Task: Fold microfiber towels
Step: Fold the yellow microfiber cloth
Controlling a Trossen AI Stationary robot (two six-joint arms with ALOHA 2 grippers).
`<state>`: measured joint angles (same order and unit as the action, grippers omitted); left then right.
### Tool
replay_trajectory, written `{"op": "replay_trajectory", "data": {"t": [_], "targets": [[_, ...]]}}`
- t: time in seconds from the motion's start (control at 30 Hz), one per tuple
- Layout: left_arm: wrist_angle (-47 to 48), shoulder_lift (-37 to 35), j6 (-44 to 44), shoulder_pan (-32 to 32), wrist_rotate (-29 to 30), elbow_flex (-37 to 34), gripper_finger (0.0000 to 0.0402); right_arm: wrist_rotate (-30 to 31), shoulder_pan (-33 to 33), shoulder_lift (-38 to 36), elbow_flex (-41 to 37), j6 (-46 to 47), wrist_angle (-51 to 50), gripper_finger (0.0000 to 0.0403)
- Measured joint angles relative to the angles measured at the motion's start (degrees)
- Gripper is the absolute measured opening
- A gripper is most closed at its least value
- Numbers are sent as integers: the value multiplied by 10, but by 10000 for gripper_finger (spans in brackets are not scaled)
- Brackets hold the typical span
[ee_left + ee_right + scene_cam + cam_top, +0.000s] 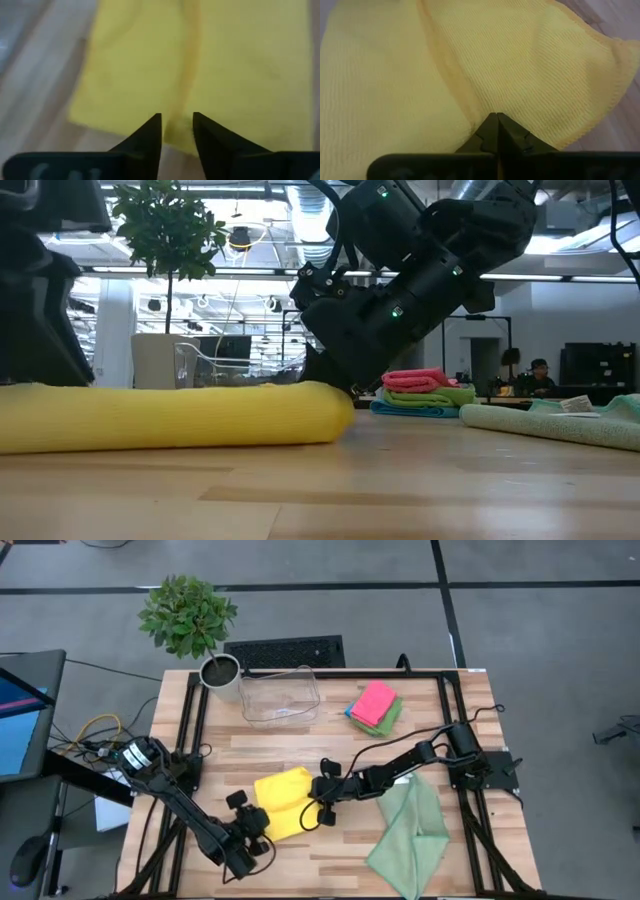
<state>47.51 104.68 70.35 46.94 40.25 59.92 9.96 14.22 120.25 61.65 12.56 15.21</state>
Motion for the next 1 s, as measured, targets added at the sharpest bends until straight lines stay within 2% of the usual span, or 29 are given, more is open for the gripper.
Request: {"op": "replay_trajectory", "data": {"t": [0.17, 0.4, 0.47, 0.57, 0.63, 0.73, 0.83, 0.9, 1.0], "targets": [[122, 0, 80, 21, 38, 45, 135, 0, 0, 0, 0, -2, -1, 29], [102, 0, 115, 48, 77, 64, 138, 2, 0, -7, -1, -9, -3, 28], [50, 0, 127, 62, 140, 64, 133, 2, 1, -19, -2, -10, -24, 29], [-38, 0, 94, 84, 263, 64, 116, 22, 1, -54, -4, -15, -65, 26], [-77, 0, 49, 88, 300, 65, 95, 32, 4, -84, -3, -23, -88, 24], [-112, 5, -11, 74, 265, 62, 55, 38, 8, -117, -2, -25, -84, 23], [-191, 14, -88, 53, 240, 43, 14, 38, 23, -127, -1, -11, -57, 25], [-210, 26, -110, 43, 224, 31, 6, 39, 42, -121, -3, -7, -23, 26], [-209, 48, -88, 36, 213, 23, 6, 56, 76, -88, -1, -9, 51, 23]]}}
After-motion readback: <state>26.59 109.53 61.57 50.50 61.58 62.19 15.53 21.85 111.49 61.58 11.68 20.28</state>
